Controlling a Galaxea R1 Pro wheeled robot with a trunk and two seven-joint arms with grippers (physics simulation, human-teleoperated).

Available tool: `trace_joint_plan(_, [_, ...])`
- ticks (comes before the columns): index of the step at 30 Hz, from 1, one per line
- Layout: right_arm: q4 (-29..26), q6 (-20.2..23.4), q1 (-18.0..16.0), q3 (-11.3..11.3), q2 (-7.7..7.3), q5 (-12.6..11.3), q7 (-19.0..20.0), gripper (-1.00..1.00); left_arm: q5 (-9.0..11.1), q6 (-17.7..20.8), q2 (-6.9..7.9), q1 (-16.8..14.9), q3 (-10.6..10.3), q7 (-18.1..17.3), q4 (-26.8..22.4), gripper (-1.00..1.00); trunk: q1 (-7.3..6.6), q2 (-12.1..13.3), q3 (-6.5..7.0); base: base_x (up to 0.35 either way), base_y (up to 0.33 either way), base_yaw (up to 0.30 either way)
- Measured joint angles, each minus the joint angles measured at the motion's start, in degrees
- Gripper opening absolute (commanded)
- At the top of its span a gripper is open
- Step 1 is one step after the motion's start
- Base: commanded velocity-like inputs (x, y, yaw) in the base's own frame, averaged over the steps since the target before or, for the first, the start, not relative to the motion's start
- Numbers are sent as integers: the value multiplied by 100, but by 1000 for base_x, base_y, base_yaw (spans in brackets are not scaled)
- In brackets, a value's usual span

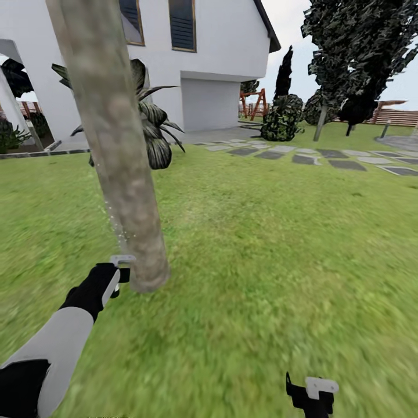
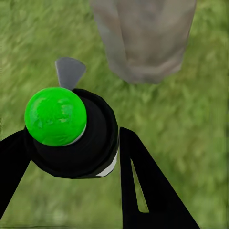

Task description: In the garden, pick up the pesticide atomizer on the floor and spray pesticide onto both trees until each tree trunk is fully covered.

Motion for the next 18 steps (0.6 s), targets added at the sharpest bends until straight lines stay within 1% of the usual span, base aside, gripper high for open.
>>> trace_joint_plan(18, [3,0,-1,0,0,0,0,100,-7,-1,0,18,0,0,8,-100,0,0,0,87,-275,277])
